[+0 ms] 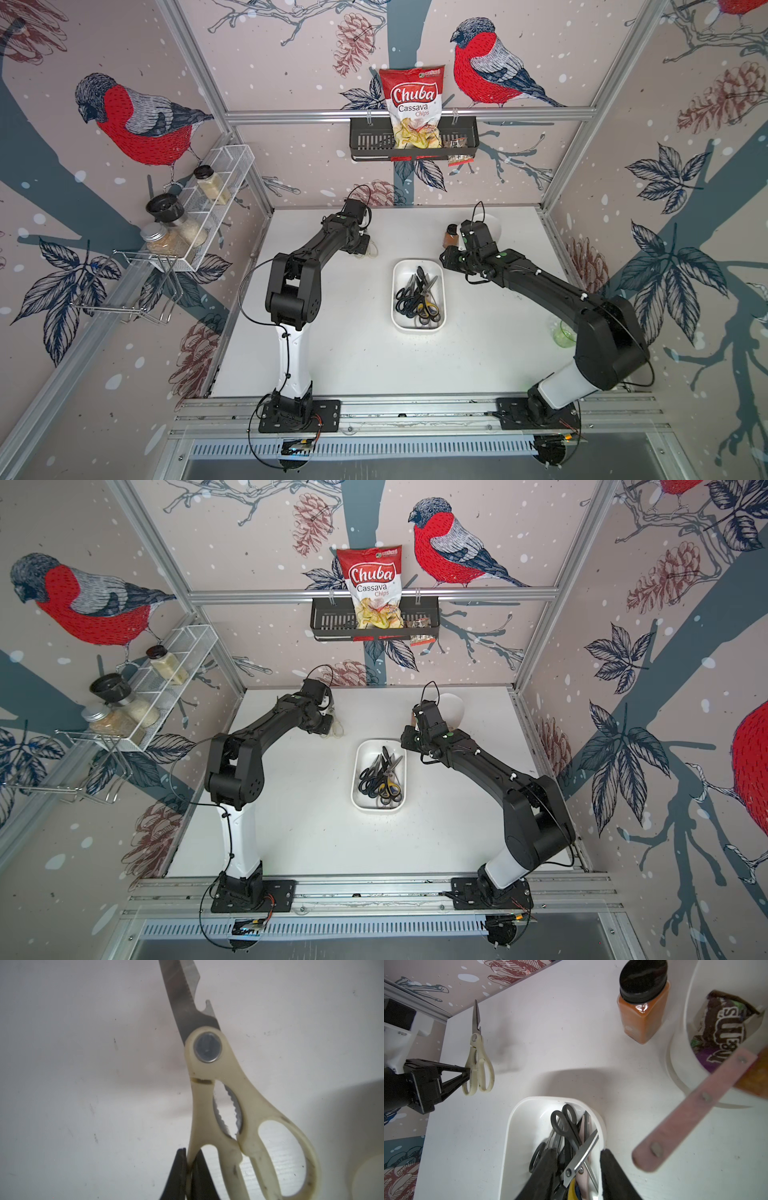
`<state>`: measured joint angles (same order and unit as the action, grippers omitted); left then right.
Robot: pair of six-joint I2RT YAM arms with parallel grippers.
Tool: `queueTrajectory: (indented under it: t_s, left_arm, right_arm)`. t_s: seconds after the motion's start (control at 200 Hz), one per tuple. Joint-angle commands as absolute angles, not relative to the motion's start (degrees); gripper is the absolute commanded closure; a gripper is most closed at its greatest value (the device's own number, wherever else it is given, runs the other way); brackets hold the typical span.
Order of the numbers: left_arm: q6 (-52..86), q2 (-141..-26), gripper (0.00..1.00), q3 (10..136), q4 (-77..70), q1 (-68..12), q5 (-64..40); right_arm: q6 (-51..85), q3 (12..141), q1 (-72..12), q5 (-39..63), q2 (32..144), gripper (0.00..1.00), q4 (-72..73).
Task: Take the scissors out of the storage box
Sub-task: Place the scissors at the center of the board.
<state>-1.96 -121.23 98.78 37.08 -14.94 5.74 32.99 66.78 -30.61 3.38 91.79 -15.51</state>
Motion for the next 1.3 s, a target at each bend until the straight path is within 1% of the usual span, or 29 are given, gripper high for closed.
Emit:
queueTrajectory:
  t_s: [0.0, 0.09, 0.25, 0.51, 0.735, 1.146, 1.291]
  left_arm:
    - [-4.93, -122.73, 1.0, 99.77, 35.16, -12.46, 7.49]
    - [-6.59, -123.0, 1.0, 98.14, 34.68, -10.01, 8.21]
    - [-9.69, -122.43, 1.0, 94.72, 32.92, -6.28, 6.33]
    - [-13.91, -122.6, 1.0, 92.32, 30.79, -4.46, 5.04]
    - [-14.67, -124.45, 1.0, 92.99, 30.19, -1.96, 3.96]
    - [-15.25, -125.67, 1.0, 92.73, 28.56, -1.85, 6.37]
    - [-14.61, -125.72, 0.91, 92.79, 28.62, -1.89, 6.71]
  right_arm:
    - [31.79, 69.51, -30.73, 3.59, 93.68, 0.59, -16.65]
    - [30.82, 71.53, -30.74, 3.87, 95.56, 0.59, -18.32]
    - [28.46, 73.9, -30.68, 4.34, 97.69, 0.59, -20.89]
    - [27.38, 76.59, -30.67, 5.58, 100.46, 0.59, -23.71]
    - [26.41, 77.72, -30.7, 5.32, 101.9, 0.59, -25.3]
    - [26.65, 76.74, -30.68, 3.96, 101.89, 0.59, -25.62]
    - [27.09, 75.91, -30.67, 3.63, 101.13, 0.59, -25.32]
